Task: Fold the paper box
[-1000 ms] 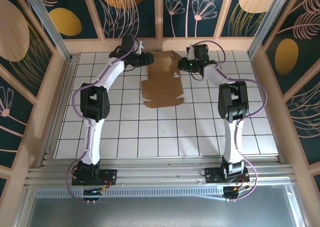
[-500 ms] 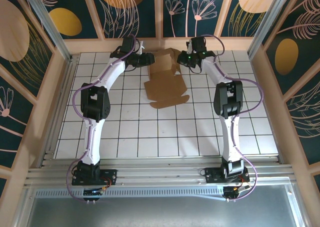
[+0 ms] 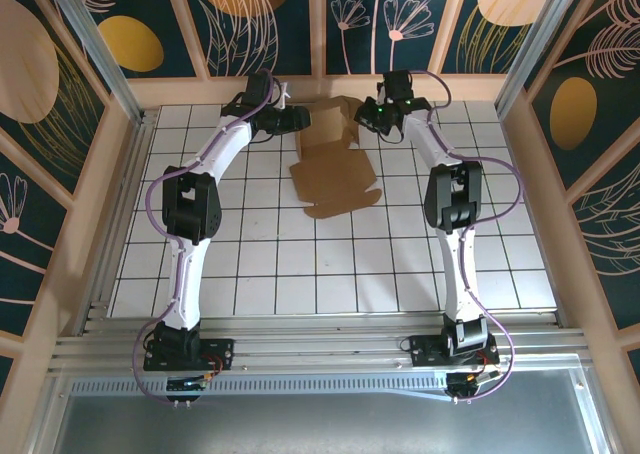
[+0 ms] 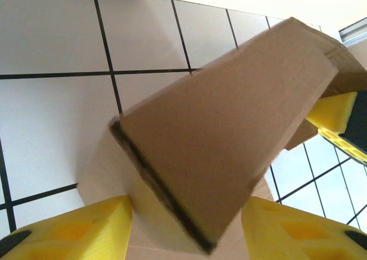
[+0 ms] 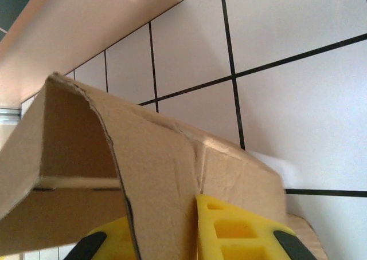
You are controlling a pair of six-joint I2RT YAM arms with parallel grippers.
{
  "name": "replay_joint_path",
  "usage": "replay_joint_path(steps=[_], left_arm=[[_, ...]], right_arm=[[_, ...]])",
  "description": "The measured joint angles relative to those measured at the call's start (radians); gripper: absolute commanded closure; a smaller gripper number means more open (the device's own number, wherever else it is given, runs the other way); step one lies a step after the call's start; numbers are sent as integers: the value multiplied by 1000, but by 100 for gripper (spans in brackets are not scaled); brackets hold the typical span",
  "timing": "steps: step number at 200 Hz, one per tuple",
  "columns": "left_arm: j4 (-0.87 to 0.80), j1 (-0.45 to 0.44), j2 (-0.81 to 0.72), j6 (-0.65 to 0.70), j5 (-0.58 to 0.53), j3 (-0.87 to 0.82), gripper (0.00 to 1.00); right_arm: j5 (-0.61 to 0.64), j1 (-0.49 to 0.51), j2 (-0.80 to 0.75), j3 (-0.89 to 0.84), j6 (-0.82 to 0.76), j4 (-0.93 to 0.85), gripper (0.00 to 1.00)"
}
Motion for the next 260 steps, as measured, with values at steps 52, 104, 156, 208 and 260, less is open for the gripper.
replay_joint_path(steps=[52,104,156,208,260], left_arm=[[61,-27,-64,14,-78,-114,37],[148,-30,-218,19,-153,-230,37],[217,-27,-214,9,-129,-295,38],[274,-23,-328,-6,-169,-463,31],[262,35,-384,-87,-194,-404,31]], right_arm=[[53,38,8,21,-27,-47,87],[175,88,-6,-12,-145,-44,87],[315,159,-133,-260,-220,54,87],[359,167,-164,-315,-221,98,82],[289,172,-164,-317,-206,118,78]])
